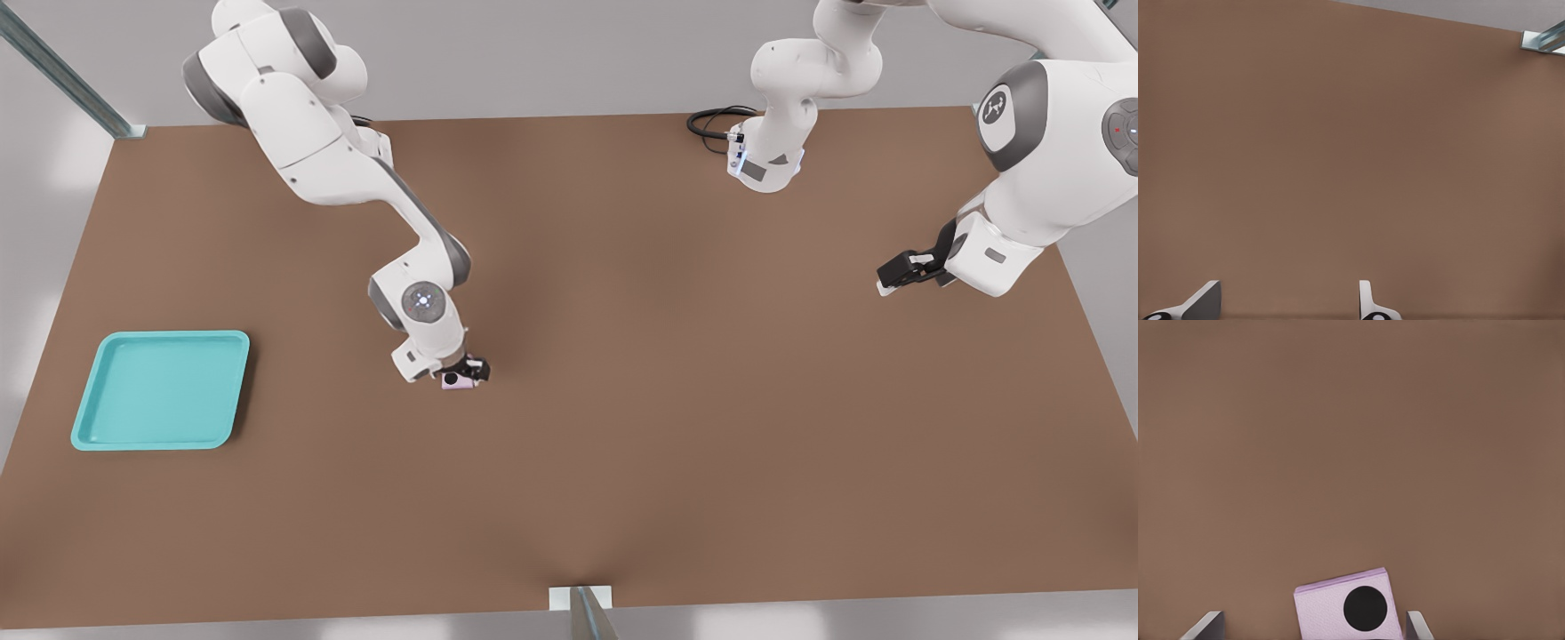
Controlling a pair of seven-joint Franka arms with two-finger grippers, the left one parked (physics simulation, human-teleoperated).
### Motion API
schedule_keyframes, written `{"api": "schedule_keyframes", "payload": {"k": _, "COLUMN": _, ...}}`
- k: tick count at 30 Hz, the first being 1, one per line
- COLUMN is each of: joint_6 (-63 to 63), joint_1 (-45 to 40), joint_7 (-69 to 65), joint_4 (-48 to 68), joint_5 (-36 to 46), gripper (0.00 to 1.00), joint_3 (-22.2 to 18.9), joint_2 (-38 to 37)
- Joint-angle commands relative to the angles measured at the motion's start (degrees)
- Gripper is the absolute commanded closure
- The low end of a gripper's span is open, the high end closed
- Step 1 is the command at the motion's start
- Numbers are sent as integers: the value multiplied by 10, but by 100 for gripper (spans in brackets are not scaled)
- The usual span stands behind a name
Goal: Keep left arm still and place phone on the tray with right arm
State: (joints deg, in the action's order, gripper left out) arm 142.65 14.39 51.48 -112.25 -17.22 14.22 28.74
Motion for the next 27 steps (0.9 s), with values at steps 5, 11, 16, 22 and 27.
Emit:
{"api": "schedule_keyframes", "payload": {"k": 5, "joint_6": -23, "joint_1": -1, "joint_7": -95, "joint_4": -10, "joint_5": 0, "gripper": 0, "joint_3": 25, "joint_2": 7}}
{"api": "schedule_keyframes", "payload": {"k": 11, "joint_6": -23, "joint_1": -12, "joint_7": -171, "joint_4": -17, "joint_5": 1, "gripper": 0, "joint_3": 24, "joint_2": 11}}
{"api": "schedule_keyframes", "payload": {"k": 16, "joint_6": -23, "joint_1": -14, "joint_7": -184, "joint_4": -22, "joint_5": 1, "gripper": 0, "joint_3": 23, "joint_2": 10}}
{"api": "schedule_keyframes", "payload": {"k": 22, "joint_6": -18, "joint_1": -17, "joint_7": -183, "joint_4": -25, "joint_5": 2, "gripper": 0, "joint_3": 22, "joint_2": 18}}
{"api": "schedule_keyframes", "payload": {"k": 27, "joint_6": -6, "joint_1": -17, "joint_7": -184, "joint_4": -22, "joint_5": 2, "gripper": 0, "joint_3": 20, "joint_2": 35}}
